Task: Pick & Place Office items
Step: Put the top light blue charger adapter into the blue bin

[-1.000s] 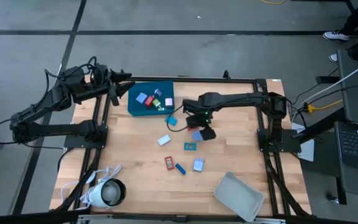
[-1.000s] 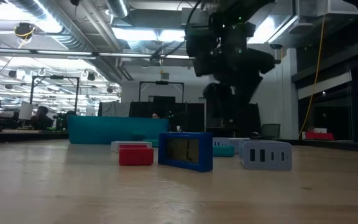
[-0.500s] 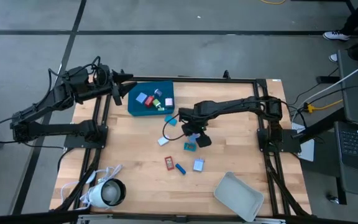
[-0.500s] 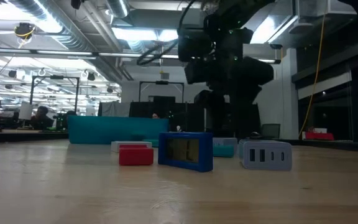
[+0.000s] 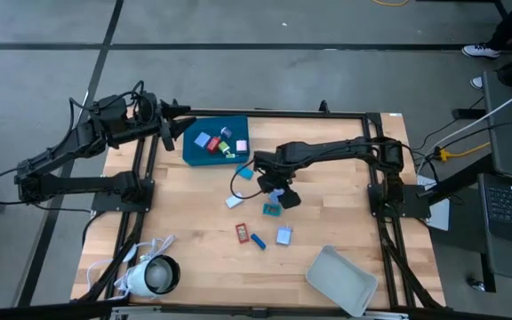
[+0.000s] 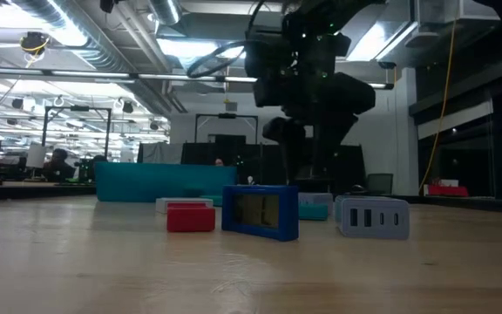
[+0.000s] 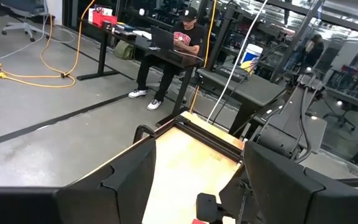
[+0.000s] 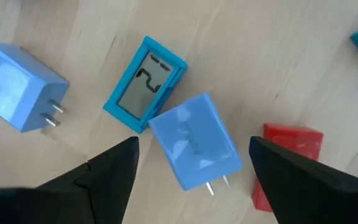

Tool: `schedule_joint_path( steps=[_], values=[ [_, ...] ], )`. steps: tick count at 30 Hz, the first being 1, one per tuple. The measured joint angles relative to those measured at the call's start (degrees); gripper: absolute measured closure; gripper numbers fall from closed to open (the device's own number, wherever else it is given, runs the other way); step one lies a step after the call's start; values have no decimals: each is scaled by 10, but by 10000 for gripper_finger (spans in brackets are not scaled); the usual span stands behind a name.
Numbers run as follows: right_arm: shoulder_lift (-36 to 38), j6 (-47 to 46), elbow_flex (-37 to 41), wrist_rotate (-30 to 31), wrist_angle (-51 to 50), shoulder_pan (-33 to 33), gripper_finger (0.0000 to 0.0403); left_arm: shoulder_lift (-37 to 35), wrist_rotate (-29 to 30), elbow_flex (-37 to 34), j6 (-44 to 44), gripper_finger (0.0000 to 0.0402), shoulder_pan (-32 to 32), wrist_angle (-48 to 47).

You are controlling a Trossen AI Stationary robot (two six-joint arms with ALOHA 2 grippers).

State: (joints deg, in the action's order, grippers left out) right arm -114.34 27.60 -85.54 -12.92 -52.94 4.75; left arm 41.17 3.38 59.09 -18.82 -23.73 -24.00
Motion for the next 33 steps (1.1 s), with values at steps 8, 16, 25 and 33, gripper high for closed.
schedule_joint_path(
  steps=[8,16,25,33],
  values=[
    [-10,12,8,-7,17,0,93,0,0,0,6,162,0,0],
    [-17,18,56,-16,46,-7,103,0,2,0,10,162,0,-2],
    [-17,15,80,-15,60,-5,104,7,16,0,15,162,0,-3],
    [-17,7,81,0,79,-4,138,28,17,0,12,162,0,-2]
  ],
)
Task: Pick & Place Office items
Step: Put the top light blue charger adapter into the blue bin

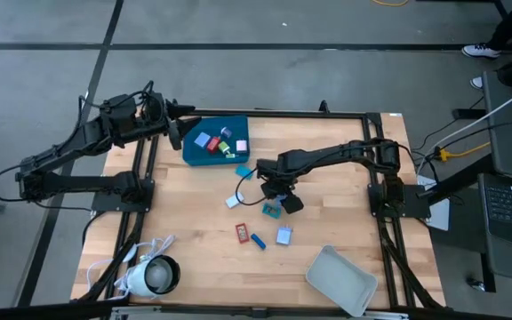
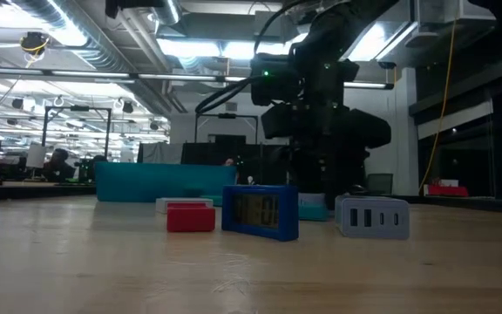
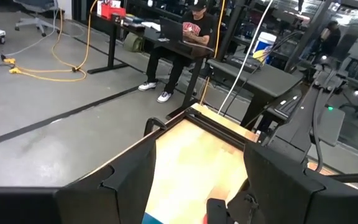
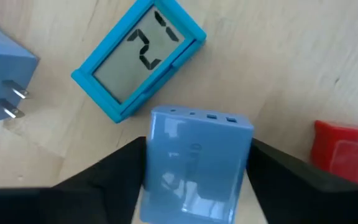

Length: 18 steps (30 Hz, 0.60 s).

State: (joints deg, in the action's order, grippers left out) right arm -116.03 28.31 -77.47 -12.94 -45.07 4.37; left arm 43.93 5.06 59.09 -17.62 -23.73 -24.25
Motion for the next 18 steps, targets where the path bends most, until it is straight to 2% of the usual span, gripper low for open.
schedule_joint_path(
  steps=[4,13,18],
  values=[
    [0,-10,0,0,7,2,196,10,0,0,-1,162,0,1],
    [0,-47,-3,-12,9,5,195,12,-1,0,-1,162,0,60],
    [-1,-87,-51,-30,-1,6,195,12,-1,0,-1,162,0,68]
  ],
)
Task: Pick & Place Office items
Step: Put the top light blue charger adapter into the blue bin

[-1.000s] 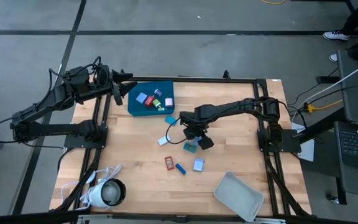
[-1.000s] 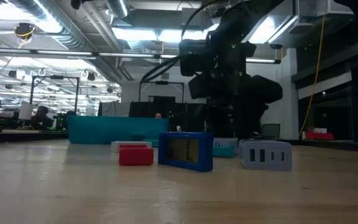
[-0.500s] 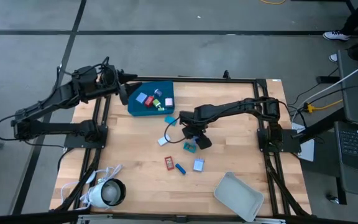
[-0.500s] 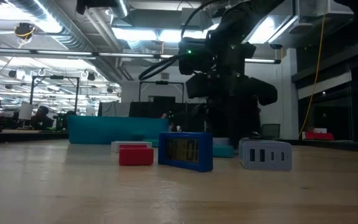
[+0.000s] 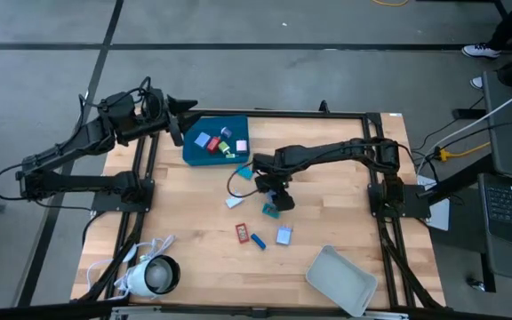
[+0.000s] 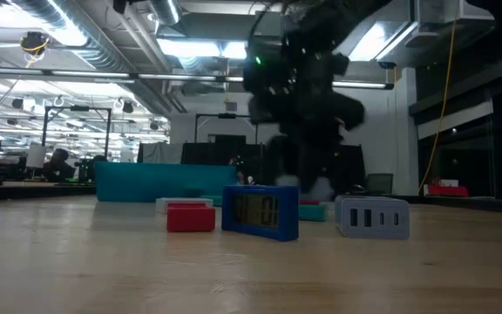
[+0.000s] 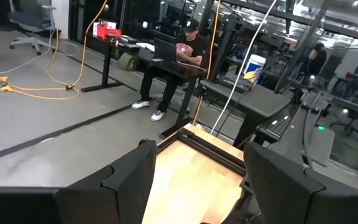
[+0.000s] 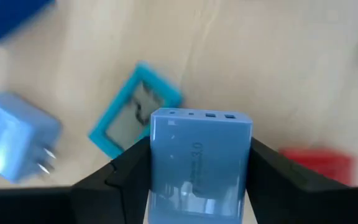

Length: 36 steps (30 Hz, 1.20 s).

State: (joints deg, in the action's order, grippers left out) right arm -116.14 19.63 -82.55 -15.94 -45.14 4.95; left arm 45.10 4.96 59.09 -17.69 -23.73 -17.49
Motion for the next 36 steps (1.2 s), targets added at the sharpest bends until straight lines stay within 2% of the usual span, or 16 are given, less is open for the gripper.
schedule_joint_path(
  steps=[6,14,18,24,29,34,36],
  values=[
    [0,-44,-108,-12,-16,5,195,-1,-4,0,4,162,0,-1],
    [1,-119,-245,-17,5,45,195,-17,6,0,39,162,-1,-6],
    [-7,-153,-251,-13,55,81,195,-23,-10,0,35,162,-8,-4],
    [-70,-222,-250,-42,112,135,195,-23,-27,0,39,162,-8,-4],
    [-115,-284,-250,-65,163,162,195,-22,-36,0,39,162,-8,-5],
    [-119,-340,-250,-81,230,178,195,-22,-37,0,39,162,-8,-5],
    [-119,-357,-250,-63,247,183,165,-22,-36,0,39,162,-8,-5]
  ],
)
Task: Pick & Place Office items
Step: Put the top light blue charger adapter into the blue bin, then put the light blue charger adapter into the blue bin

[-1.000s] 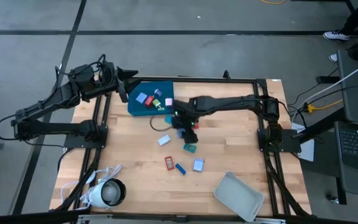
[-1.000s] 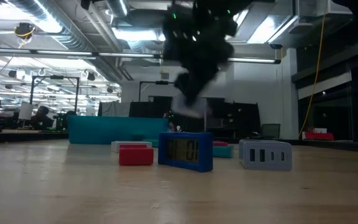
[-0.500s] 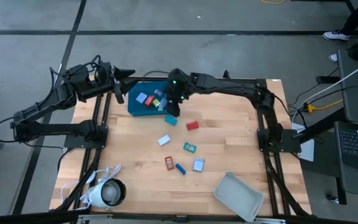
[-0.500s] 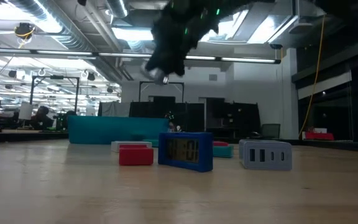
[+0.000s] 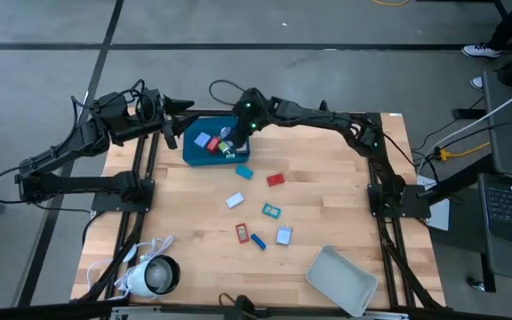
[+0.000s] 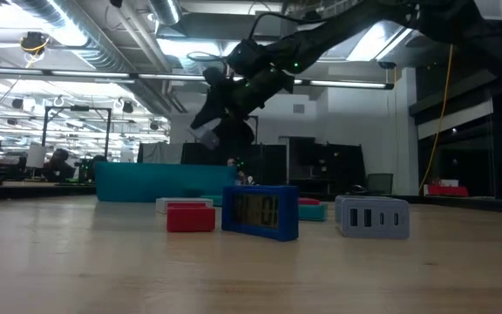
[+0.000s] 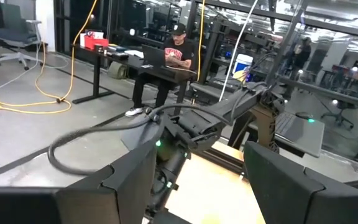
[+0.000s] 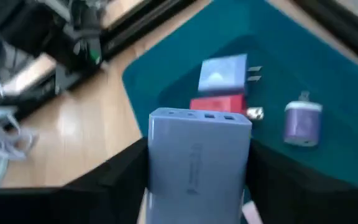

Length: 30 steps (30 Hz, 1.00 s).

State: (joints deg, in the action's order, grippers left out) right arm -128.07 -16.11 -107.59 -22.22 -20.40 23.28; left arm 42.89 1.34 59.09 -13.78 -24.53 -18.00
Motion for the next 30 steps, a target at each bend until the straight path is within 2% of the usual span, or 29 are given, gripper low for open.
schedule_joint_path(
  steps=[4,7,10,13,17,21,23,25,30],
  values=[
    [1,-42,-18,-12,13,16,70,0,0,0,0,162,0,0],
    [2,-45,-27,-12,11,23,48,0,0,0,0,162,0,0],
    [0,-60,-49,-35,-1,28,57,0,0,0,0,162,0,0],
    [1,-65,-83,-101,-36,29,80,0,0,0,0,162,0,0],
    [1,47,-149,-119,-243,8,111,0,0,0,0,162,0,-1],
    [2,192,-168,-54,-477,-43,133,0,0,0,0,162,0,-7],
    [2,229,-157,-16,-549,-68,136,0,0,0,0,162,0,-10],
    [7,239,-125,-10,-572,-93,136,0,0,0,0,162,0,-15],
    [53,194,-5,-34,-531,-154,137,0,-15,0,1,162,0,-20]
  ],
)
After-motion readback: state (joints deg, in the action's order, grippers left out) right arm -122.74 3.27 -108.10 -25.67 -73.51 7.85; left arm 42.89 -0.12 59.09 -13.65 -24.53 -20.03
